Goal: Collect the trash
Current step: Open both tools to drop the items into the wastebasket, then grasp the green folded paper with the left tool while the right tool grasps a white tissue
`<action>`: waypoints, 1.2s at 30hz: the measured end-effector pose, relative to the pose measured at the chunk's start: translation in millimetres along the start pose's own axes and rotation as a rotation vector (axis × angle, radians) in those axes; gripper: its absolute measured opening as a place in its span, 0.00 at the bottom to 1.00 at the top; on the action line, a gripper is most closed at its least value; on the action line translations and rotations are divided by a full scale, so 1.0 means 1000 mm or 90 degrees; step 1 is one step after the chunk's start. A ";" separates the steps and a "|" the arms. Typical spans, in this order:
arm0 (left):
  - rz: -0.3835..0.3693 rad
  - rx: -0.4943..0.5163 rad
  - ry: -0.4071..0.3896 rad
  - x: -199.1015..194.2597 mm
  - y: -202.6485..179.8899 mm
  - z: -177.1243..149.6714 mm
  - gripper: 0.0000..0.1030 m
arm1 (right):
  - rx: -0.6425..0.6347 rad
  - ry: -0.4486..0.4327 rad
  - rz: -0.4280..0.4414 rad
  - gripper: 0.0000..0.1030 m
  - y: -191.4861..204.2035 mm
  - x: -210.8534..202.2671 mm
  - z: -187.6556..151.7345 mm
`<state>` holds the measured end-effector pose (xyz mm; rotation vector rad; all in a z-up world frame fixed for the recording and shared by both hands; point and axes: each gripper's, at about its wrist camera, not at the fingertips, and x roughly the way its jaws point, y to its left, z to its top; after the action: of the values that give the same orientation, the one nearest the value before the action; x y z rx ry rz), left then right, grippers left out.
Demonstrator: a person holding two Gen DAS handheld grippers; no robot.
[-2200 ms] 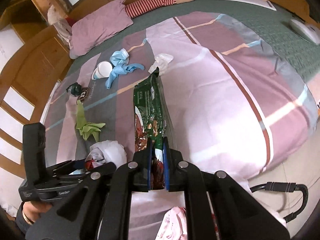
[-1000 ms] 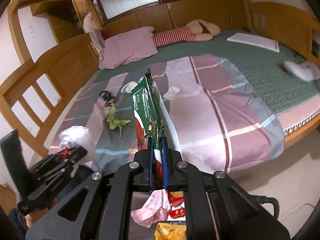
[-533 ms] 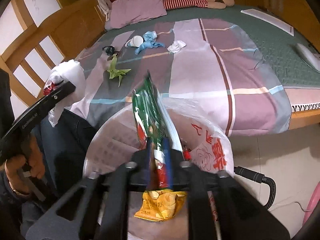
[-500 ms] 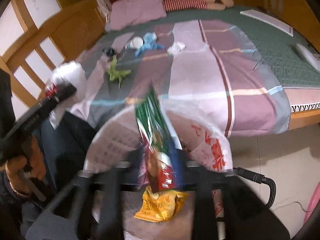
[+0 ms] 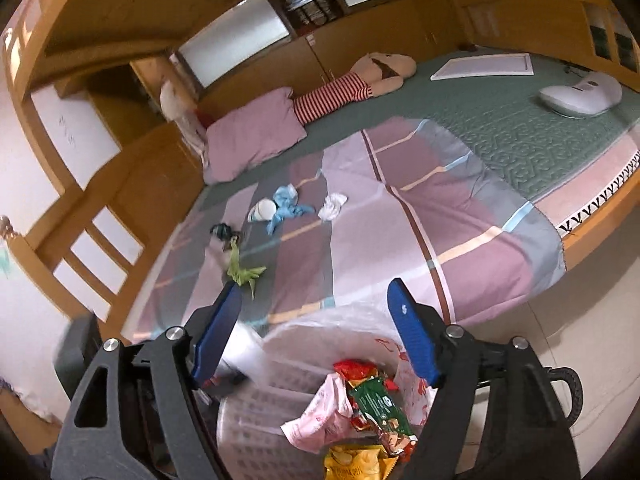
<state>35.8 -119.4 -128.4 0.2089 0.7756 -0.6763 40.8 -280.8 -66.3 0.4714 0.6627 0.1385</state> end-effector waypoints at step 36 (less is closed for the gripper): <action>0.038 -0.067 0.024 0.009 0.018 -0.006 0.88 | 0.035 0.052 0.008 0.77 0.004 0.030 -0.012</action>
<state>48.1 -106.8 -140.2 0.1483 0.8362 -0.5748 56.8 -264.4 -89.8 0.5248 0.7455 0.1530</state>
